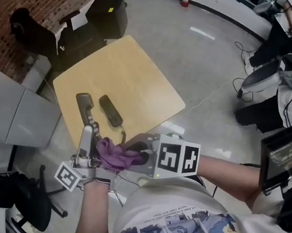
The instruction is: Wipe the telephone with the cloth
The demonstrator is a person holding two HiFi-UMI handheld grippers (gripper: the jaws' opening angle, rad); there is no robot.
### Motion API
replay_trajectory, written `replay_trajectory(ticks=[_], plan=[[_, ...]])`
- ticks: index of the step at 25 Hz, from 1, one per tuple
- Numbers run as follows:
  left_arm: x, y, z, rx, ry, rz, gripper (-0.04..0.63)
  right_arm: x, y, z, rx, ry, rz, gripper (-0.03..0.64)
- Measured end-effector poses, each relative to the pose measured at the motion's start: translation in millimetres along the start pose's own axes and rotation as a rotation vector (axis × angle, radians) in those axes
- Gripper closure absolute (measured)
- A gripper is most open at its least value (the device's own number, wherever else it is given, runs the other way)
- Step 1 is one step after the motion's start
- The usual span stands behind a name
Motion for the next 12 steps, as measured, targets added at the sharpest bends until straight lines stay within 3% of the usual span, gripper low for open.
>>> replay_trajectory(ticks=[7,12], plan=[[-0.9,3.9,-5.9,0.0,0.012,-0.041,0.339,4.6,20.4,0.0,-0.068,0.026,0.033,0.505],[-5.6,3.2,-8.8,-0.003,-0.003,-0.04,0.339,30.4,41.5,-6.5,-0.112,0.102,0.084,0.505]])
Point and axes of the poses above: the fingertips, and each gripper's own axes: z forward along the fingers, x to its right, y out of its underside, the point moved 8 cm from there along -z, backward along the fingers, and after that the axes turned 14 degrees about -z, right-handed, at the moved point
